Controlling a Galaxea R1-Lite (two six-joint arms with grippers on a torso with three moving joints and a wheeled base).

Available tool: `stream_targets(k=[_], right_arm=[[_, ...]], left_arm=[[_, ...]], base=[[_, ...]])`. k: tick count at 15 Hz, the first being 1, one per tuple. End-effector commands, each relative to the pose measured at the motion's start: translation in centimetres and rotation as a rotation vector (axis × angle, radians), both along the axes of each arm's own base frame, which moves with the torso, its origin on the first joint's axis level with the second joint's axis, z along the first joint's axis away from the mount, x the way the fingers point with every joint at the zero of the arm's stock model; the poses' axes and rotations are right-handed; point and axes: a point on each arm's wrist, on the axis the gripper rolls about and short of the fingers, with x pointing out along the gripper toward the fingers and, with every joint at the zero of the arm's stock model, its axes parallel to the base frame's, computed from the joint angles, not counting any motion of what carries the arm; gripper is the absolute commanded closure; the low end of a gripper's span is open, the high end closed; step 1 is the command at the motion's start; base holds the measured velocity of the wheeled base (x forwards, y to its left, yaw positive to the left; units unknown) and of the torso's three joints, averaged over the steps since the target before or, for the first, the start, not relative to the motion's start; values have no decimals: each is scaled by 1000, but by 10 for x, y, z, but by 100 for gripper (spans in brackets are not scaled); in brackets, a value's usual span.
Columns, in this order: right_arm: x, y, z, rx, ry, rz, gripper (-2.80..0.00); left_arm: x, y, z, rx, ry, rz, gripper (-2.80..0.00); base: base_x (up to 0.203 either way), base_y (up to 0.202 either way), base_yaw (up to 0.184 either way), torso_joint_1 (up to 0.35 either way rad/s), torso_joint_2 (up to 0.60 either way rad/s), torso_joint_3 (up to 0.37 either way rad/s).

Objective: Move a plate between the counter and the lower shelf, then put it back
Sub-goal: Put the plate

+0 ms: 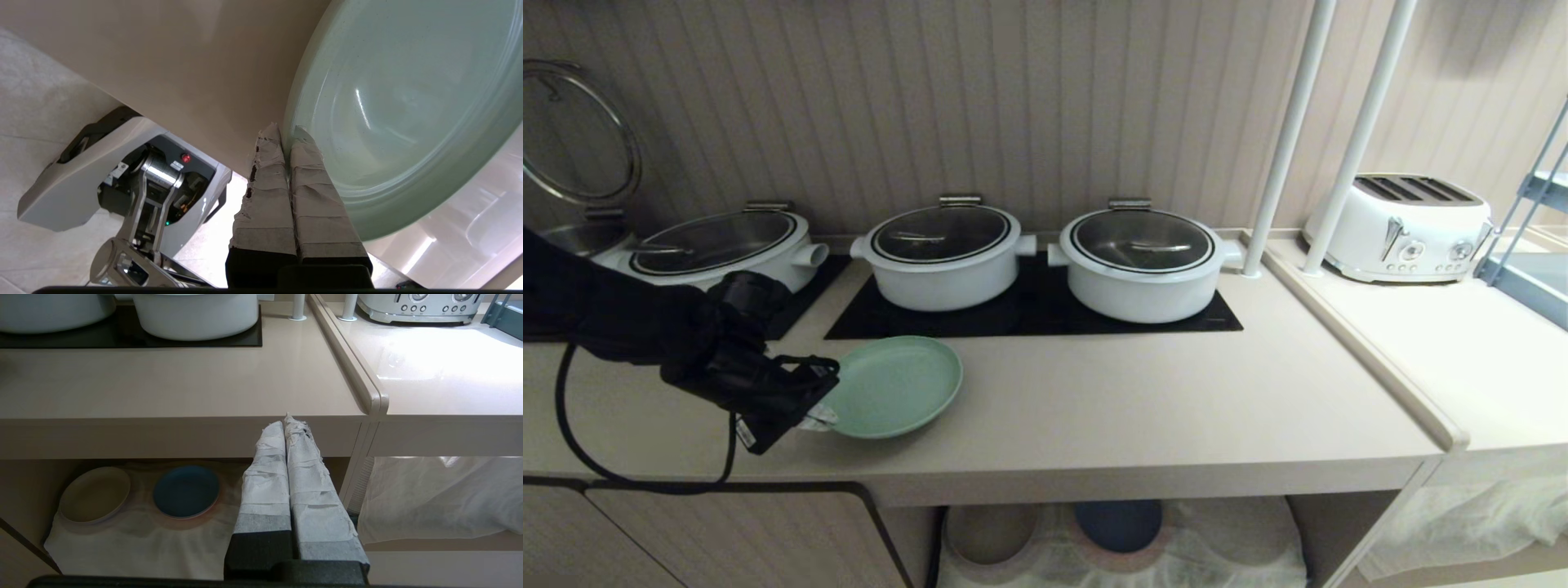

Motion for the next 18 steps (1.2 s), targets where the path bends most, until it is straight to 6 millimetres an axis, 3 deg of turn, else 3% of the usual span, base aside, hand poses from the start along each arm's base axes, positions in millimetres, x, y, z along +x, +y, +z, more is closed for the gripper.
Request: stream_targets(k=[1,18], right_arm=[[0,0,0,-1,1,0,0],[0,0,0,-1,0,0,0]], left_arm=[[2,0,-5,-4,17,4,0],[17,-1,-15,-22,24,40,0]], base=[[0,0,0,0,0,0],[0,0,0,0,0,0]])
